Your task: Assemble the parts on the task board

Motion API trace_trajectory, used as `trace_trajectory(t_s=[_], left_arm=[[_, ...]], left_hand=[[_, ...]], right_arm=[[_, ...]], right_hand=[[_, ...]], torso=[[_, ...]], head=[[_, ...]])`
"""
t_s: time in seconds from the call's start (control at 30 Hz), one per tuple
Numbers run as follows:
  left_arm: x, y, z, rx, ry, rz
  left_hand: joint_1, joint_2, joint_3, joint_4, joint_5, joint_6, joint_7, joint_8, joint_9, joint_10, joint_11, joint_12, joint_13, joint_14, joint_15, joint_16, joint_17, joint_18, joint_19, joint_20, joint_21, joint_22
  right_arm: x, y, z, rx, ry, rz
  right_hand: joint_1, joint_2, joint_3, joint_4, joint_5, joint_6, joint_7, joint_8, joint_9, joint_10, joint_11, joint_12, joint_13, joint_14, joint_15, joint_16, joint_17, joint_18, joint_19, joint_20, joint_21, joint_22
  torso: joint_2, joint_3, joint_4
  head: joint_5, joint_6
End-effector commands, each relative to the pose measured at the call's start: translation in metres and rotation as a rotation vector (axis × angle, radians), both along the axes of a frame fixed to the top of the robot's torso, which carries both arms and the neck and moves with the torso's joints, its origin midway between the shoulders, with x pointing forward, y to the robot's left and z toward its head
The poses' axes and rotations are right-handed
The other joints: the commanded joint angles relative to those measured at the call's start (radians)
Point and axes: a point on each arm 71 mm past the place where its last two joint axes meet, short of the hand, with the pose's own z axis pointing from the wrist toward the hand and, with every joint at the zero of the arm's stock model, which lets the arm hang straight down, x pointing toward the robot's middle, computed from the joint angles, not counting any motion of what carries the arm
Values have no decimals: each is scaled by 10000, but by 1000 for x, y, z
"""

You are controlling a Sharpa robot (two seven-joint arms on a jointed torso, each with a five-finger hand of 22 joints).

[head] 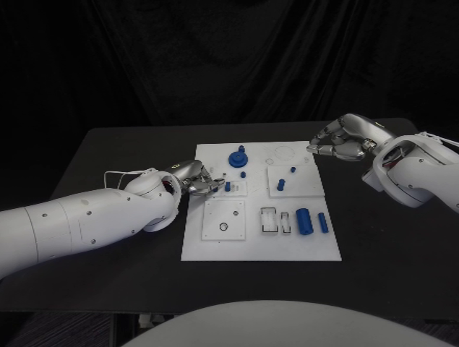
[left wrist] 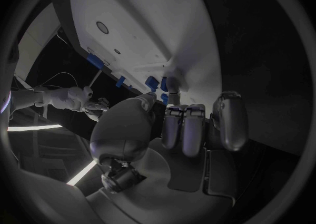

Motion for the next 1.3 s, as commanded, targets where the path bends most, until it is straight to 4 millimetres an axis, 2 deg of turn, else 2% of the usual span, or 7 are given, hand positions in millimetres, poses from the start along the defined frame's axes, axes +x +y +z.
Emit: trace_trajectory(t_s=[0.03,0.2,0.37,0.47,1.03,1.23,1.3], left_arm=[[-5,0,-11,301,596,-159],[-5,1,-10,266,489,-37],[-3,2,-4,-202,-263,145],[-4,4,2,-679,-1002,171],[-3,20,37,-1448,-2161,74],[-1,27,49,-2006,-2521,-199],[0,30,54,-2301,-2642,-426]], left_hand=[[-305,270,-265,3,-50,73,64,-81,-653,1043,47,35,2635,1039,73,25,2635,51,15,73,-49,1858],[-805,795,-617,14,65,189,38,-30,-628,1043,27,35,2635,1039,61,25,2635,44,42,65,-13,1870],[-913,1011,-798,12,273,302,-14,127,-463,1043,-12,35,2635,1039,30,25,2635,25,101,42,78,1898],[-847,1062,-1049,6,641,217,-50,338,-78,1043,-47,35,2635,1039,-6,25,2635,14,136,7,127,1911],[-596,1073,-1631,-9,931,208,-145,781,649,1043,-130,35,2635,1039,-72,25,2635,-38,262,-58,354,1981],[456,838,-1759,-17,1305,-187,-124,973,770,1043,-112,35,2635,1039,-58,25,2635,-24,195,-59,293,1961],[1003,730,-1760,-8,1419,-647,-17,924,762,1043,-26,35,2635,1039,14,25,2635,25,16,-8,57,1887]], right_arm=[[0,0,-2,-98,151,-101],[0,-1,-2,-105,171,-112],[-1,-1,-2,-87,134,-118],[-1,-2,-1,-63,81,-118],[-3,-1,1,27,-80,-108],[-5,1,3,123,-241,-44],[-7,2,4,126,-336,17]], right_hand=[[112,-23,25,50,49,69,33,-27,-10,-37,-5,-65,924,497,-22,-42,1313,172,-82,14,-53,1576],[112,4,30,67,87,69,37,-28,-13,-43,-3,-69,920,499,-23,-32,1319,172,-83,14,-53,1576],[99,26,27,88,137,64,40,-33,-17,-50,0,-77,913,494,-23,-47,1309,175,-91,14,-74,1572],[77,35,18,105,161,57,46,-38,-21,-58,3,-85,906,492,-21,-52,1305,177,-95,14,-87,1569],[24,46,-7,125,181,43,53,-49,-29,-251,10,-281,740,465,-15,-140,1243,197,-134,17,-194,1541],[134,9,-14,72,198,15,51,-66,-44,-619,8,-675,422,456,-14,-161,1227,201,-147,21,-234,1532],[267,-25,0,33,201,25,48,-60,-47,-893,5,-984,182,477,-20,-110,1261,191,-120,16,-181,1549]], torso=[[2,2,3],[5,1,2],[2,-2,4],[2,-3,4],[-10,9,-13],[-2,24,-12],[5,19,4]], head=[[-8,-1],[13,-1],[17,-1],[11,-1],[18,-1],[-33,-1],[-68,-1]])
